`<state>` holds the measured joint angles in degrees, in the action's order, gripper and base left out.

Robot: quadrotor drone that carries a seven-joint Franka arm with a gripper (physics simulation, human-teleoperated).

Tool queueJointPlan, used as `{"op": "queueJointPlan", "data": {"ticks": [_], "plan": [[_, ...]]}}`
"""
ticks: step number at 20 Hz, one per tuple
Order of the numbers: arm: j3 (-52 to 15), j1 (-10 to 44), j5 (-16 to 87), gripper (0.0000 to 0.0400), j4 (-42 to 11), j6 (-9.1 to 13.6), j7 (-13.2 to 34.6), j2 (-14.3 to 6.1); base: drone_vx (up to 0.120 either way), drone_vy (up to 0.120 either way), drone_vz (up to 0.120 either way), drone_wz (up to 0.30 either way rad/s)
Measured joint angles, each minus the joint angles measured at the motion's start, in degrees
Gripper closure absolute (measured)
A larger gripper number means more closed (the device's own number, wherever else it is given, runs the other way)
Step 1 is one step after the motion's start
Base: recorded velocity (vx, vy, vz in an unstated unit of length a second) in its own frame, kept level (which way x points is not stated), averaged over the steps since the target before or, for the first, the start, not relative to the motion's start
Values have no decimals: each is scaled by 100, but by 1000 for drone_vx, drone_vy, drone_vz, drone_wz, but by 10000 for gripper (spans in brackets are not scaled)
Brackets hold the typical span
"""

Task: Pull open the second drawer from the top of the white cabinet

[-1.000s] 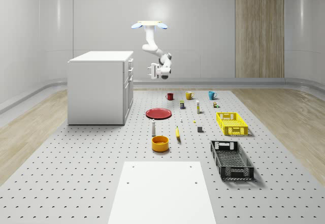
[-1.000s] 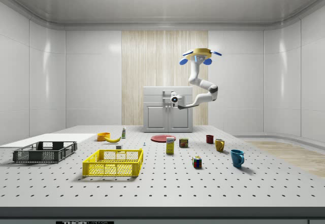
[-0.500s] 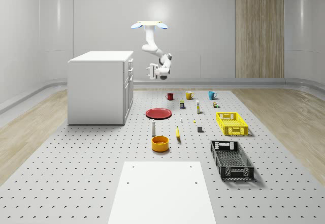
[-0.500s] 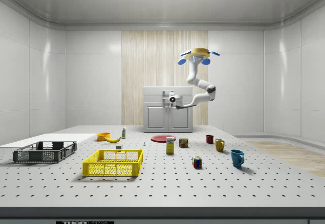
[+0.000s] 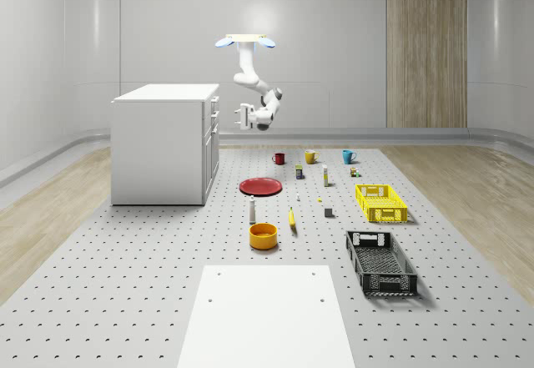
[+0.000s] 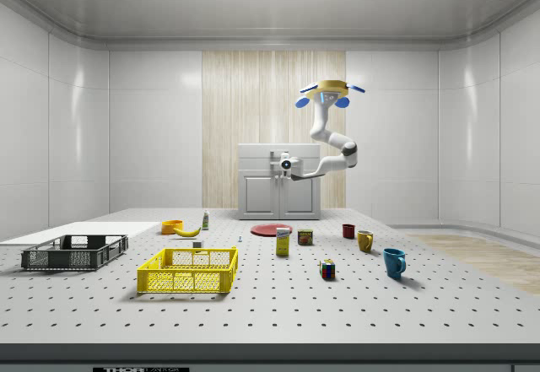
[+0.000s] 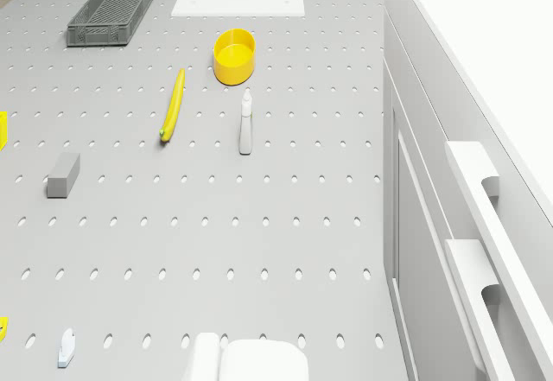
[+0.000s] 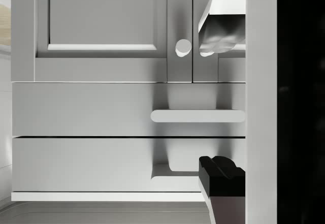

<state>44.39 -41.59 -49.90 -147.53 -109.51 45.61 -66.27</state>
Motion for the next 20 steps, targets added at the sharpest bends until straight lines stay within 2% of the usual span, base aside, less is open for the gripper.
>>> {"op": "queueJointPlan", "data": {"ticks": [13, 20], "plan": [[-623, -318, -741, 100, -347, -777, -320, 212, 0, 0, 0, 0], [-857, -459, -1110, 100, -465, -1066, -549, 370, 0, 0, 0, 0]]}}
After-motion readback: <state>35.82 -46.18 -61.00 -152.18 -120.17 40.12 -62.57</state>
